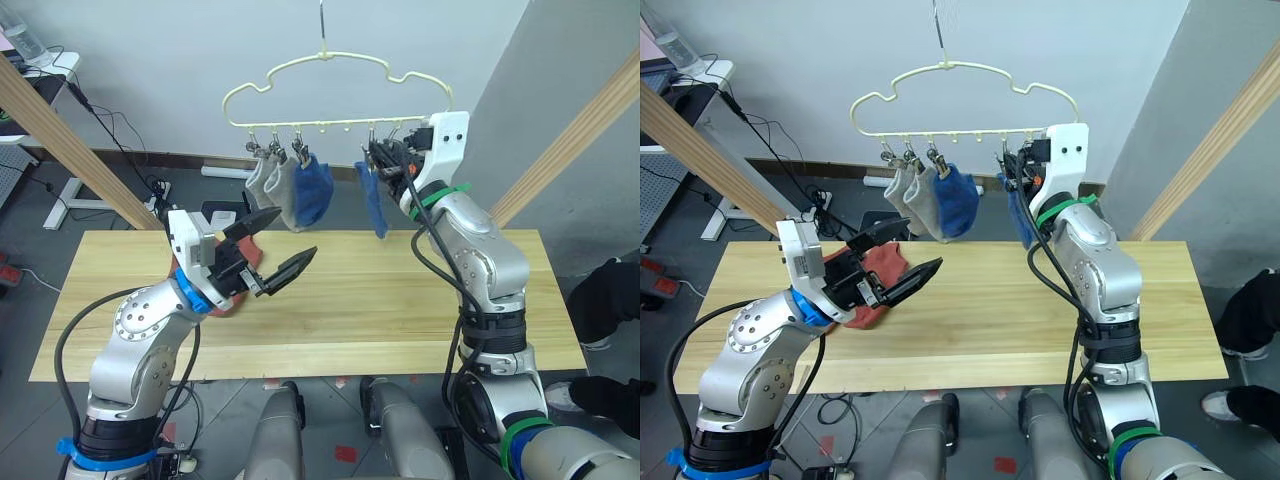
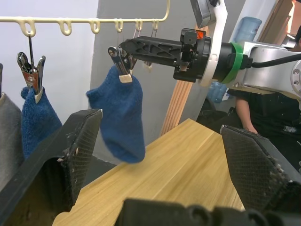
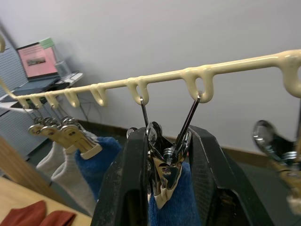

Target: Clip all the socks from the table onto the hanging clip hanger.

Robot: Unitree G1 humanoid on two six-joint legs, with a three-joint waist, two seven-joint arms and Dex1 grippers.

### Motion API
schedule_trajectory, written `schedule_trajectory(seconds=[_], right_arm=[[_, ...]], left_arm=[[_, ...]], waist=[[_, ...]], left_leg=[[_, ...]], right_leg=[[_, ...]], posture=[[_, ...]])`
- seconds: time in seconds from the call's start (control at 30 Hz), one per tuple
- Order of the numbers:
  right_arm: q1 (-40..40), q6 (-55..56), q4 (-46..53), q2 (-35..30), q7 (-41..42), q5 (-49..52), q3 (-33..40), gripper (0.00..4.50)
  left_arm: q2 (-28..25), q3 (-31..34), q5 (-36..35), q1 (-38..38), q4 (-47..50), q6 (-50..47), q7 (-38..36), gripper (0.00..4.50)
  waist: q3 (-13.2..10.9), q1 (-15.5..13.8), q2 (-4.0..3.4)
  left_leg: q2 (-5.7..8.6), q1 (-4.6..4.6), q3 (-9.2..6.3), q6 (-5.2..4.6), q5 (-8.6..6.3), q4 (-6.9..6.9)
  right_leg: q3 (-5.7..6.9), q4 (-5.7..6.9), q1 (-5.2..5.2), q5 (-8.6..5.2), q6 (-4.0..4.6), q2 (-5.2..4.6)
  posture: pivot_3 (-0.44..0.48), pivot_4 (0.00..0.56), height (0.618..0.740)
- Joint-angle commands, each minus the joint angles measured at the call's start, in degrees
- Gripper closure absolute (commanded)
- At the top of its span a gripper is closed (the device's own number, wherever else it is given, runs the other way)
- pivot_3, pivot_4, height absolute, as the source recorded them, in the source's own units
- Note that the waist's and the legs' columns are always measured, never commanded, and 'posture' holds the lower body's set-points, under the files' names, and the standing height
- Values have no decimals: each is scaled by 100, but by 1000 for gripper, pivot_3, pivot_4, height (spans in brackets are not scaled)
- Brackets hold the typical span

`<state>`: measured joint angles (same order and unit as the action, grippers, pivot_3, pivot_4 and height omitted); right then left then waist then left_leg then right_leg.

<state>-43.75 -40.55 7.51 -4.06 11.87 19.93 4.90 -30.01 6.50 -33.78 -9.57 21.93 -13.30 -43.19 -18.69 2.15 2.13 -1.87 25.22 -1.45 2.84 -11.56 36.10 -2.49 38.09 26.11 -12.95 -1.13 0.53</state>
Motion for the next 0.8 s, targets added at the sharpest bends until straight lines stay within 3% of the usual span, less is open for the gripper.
schedule_trajectory(seconds=[0.03,0.1,0.23,0.53,0.8], right_arm=[[-146,-126,202,-237,278,258,82,3344],[-161,-128,168,-298,296,281,57,3344],[-156,-110,129,-268,256,253,-22,2024],[-151,29,0,-281,179,119,-79,2024],[-35,538,-89,-477,-139,-675,-449,2024]], left_arm=[[22,-22,19,19,237,53,-18,0],[19,-19,21,23,236,57,-23,0],[10,-8,24,30,243,53,-20,0],[12,-15,41,15,244,43,-4,0],[25,-40,64,23,253,39,1,0]], waist=[[0,-4,0],[0,-6,0],[0,-4,0],[0,-16,0],[0,-16,0]], left_leg=[[1,0,0,0,0,0],[3,0,1,0,0,0],[-1,0,0,0,0,-1],[2,0,1,0,0,0],[1,0,1,0,0,0]], right_leg=[[0,0,0,0,0,-1],[0,0,0,0,0,-1],[1,1,1,0,0,3],[-1,0,0,0,-1,2],[-1,0,1,0,-1,2]], posture=[[-16,337,740],[-12,334,740],[-8,334,740],[-6,332,740],[-6,337,740]])
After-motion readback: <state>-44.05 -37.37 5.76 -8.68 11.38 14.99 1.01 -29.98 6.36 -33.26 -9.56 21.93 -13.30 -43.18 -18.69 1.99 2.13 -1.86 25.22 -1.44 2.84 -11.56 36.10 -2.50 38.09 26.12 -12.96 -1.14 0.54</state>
